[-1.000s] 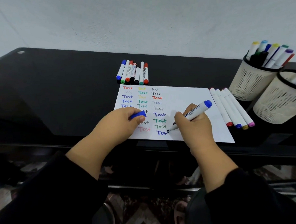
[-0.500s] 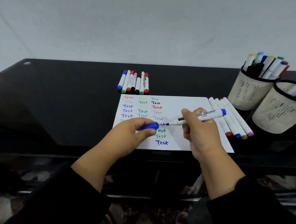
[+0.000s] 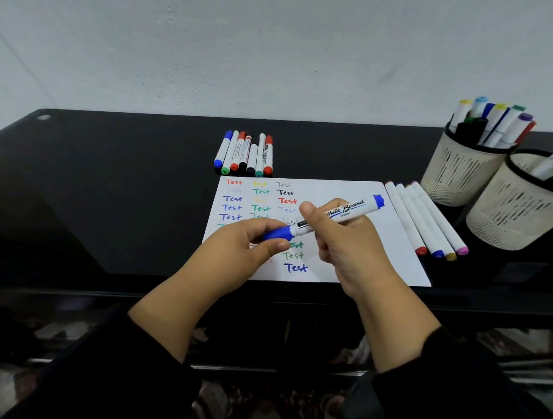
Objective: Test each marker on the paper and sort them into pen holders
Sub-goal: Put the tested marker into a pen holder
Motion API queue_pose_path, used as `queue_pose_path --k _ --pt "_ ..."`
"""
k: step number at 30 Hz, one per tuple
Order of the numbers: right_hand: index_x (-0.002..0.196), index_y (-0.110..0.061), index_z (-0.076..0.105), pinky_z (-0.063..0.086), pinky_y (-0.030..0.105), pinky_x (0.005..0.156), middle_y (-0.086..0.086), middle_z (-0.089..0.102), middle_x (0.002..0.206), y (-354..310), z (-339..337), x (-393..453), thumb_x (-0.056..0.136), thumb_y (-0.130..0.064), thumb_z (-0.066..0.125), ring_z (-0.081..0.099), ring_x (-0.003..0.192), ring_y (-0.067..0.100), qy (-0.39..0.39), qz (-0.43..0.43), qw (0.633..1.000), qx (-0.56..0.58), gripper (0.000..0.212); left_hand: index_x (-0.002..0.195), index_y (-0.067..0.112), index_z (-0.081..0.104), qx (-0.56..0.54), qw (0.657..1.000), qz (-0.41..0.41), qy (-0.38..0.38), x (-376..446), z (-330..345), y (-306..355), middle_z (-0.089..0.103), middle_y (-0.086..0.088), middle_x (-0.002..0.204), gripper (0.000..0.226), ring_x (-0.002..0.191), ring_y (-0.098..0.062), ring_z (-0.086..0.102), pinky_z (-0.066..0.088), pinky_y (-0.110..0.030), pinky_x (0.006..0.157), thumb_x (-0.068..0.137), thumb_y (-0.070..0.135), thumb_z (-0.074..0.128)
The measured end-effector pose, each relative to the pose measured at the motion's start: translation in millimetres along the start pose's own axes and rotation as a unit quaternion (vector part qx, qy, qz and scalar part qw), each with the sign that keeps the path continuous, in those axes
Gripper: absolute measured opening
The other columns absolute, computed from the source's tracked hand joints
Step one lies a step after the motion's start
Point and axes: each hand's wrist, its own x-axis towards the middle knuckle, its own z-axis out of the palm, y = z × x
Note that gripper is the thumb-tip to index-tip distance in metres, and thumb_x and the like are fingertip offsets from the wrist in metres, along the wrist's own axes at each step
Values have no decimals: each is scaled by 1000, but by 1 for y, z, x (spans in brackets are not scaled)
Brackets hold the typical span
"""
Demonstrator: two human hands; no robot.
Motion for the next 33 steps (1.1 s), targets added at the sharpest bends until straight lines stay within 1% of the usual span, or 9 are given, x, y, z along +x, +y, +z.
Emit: queue_pose_path --k 3,5,9,12,19,23,28,30,33 --pt "61 -21 59 26 20 44 -3 44 48 -3 -3 0 87 -32 65 32 43 8 -59 24 998 29 29 83 54 52 4 1000 3 18 0 -1 1 59 26 85 24 78 19 51 38 -1 67 85 33 64" --pt "68 -15 55 27 19 44 2 49 49 -5 -4 0 90 -29 61 34 40 9 -77 29 996 36 26 82 53 52 0 1000 3 28 1 -1 1 59 25 83 25 72 23 49 35 5 64 84 32 66" --pt "61 -16 41 28 20 41 6 50 47 -6 -3 2 89 -19 63 38 39 11 -38 25 998 32 35 84 53 53 -5 1000 -4 22 1 -4 2 57 29 84 23 77 24 48 36 1 64 84 33 65" --pt "56 -17 37 29 20 42 2 43 43 -5 -1 6 86 -18 66 35 42 13 -6 34 999 31 41 88 50 53 -7 1000 -4 8 0 0 4 57 28 88 19 85 14 51 36 -3 72 86 33 62" --pt "59 -18 31 26 19 40 0 36 43 0 7 12 88 -12 61 31 39 11 16 67 995 69 42 76 49 51 24 999 8 44 -1 5 7 58 23 76 24 76 14 51 37 -2 68 90 30 57" --pt "60 -19 30 26 19 38 2 35 45 1 10 14 88 -12 60 31 38 10 14 86 993 74 41 95 37 60 65 996 1 63 2 5 5 51 20 76 8 76 -1 49 35 -7 67 92 33 54" --pt "62 -20 29 22 18 39 0 34 43 0 14 16 89 -13 59 29 37 9 16 116 989 88 41 117 29 59 123 988 -2 91 5 7 7 54 17 97 26 86 -2 42 29 -3 65 94 35 49" --pt "63 -21 29 21 19 38 -1 33 44 -1 14 17 89 -14 59 28 38 9 16 124 988 92 40 120 28 58 140 986 0 92 5 7 9 57 12 113 28 88 -1 41 33 -10 62 95 37 47" --pt "63 -18 37 23 20 39 -1 34 43 -5 14 18 90 -20 59 28 39 10 17 130 989 74 35 120 29 56 149 985 1 93 6 7 11 57 11 115 29 87 -1 41 33 -15 60 96 38 45"
